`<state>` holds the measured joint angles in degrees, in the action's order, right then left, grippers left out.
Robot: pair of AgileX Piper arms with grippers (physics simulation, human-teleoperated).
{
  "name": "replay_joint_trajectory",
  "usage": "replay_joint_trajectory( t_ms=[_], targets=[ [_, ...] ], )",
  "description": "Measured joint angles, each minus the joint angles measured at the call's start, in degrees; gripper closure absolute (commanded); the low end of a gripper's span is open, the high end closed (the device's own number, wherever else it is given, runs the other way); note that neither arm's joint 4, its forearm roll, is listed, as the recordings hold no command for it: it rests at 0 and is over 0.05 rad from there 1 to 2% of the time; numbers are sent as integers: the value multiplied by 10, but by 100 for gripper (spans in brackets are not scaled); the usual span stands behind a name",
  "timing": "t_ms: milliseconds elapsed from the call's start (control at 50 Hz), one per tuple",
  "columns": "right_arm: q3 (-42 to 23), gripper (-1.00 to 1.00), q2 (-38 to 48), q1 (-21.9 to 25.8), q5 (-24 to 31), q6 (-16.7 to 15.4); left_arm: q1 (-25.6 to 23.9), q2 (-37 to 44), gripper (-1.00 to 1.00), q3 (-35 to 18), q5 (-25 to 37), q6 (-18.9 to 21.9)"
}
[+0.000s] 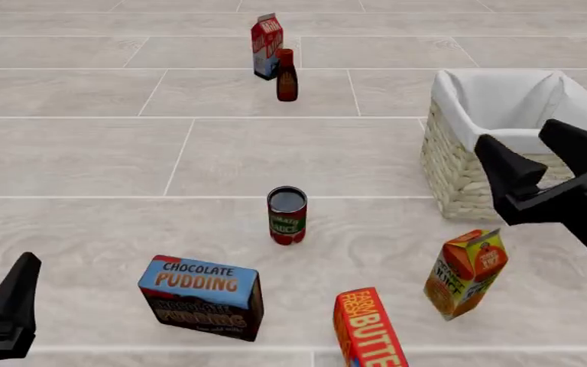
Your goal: Pick the tomato sauce and place it in the basket.
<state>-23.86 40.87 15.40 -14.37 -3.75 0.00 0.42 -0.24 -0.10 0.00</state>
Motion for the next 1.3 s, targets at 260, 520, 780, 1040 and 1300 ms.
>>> replay_joint_trajectory(
  t_ms=[260,520,780,1040,1300],
  targets=[
    [-83,-100,116,41,3,-20,0,0,-100,0,0,0],
    [-147,-100,212,76,10,-45,0,0,-100,0,0,0],
    [-185,-100,289,113,4,-49,0,0,-100,0,0,0],
    [-214,-100,350,148,-1,-52,0,0,-100,0,0,0],
    [-235,-100,400,176,-8,-50,0,0,-100,0,0,0]
  ],
)
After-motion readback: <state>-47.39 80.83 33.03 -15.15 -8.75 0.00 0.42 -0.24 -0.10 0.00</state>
